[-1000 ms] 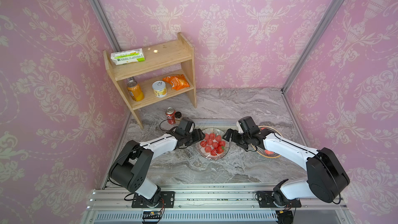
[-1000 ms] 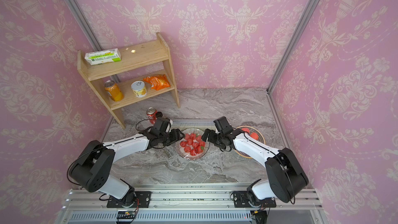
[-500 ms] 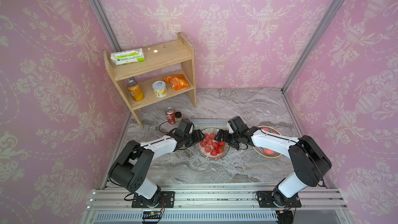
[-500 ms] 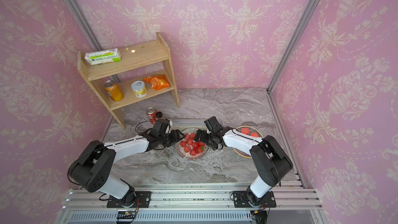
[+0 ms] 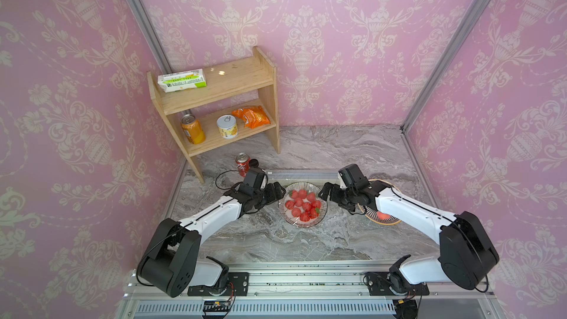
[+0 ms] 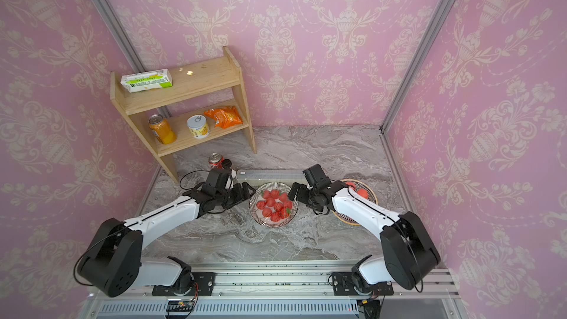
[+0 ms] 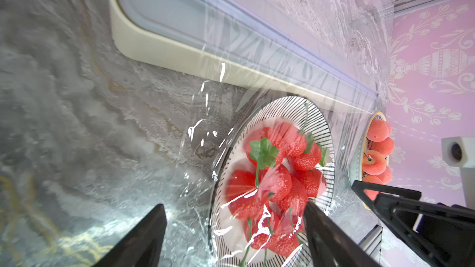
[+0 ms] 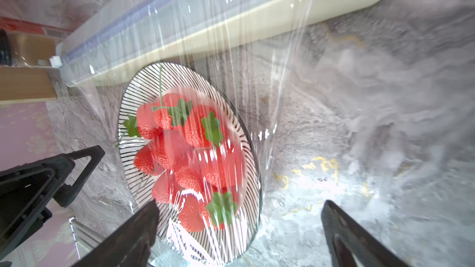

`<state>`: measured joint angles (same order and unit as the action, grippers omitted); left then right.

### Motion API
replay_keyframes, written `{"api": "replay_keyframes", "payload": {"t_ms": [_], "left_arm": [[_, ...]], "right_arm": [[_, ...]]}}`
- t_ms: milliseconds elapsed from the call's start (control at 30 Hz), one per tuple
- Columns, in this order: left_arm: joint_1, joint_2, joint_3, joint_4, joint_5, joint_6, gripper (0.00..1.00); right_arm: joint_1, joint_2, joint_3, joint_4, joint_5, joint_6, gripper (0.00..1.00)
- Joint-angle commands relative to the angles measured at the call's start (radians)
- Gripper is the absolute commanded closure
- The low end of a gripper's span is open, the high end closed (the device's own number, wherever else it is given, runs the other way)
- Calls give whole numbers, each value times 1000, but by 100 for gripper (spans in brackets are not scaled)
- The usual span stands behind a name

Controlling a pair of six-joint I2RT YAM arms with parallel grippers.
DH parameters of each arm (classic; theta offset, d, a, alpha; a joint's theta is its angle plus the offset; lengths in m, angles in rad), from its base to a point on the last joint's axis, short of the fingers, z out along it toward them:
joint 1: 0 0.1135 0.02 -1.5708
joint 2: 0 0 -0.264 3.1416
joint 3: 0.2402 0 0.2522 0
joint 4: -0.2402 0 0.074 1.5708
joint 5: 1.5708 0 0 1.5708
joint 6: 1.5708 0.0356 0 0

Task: Wrap the plate with plastic wrap
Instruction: Cover the plate with plastic wrap, then tear off the plastic wrap from the plastic wrap cutting box.

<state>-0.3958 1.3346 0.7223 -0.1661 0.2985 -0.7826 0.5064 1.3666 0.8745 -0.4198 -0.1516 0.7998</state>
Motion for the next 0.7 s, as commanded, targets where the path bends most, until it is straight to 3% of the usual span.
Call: {"api": "replay_keyframes", "payload": {"t_ms": [0,200,400,533,667], "left_arm": [[84,-69,72,-148,-30,114,16],[234,-5,151,-145,77,190,27],[268,180,210,-24,202,150,47],[272,230,202,35,175,123,50],[278,288,193,97,168,99,50]], "right_arm": [[-5,-56,84,-171,83,-134,0],[50,128,364,-161,48,-281,6],[143,425,676,-72,17,-340,37],[192,597,868,-98,26,-372,51],[221,729,996,-97,63,-378,52]]}}
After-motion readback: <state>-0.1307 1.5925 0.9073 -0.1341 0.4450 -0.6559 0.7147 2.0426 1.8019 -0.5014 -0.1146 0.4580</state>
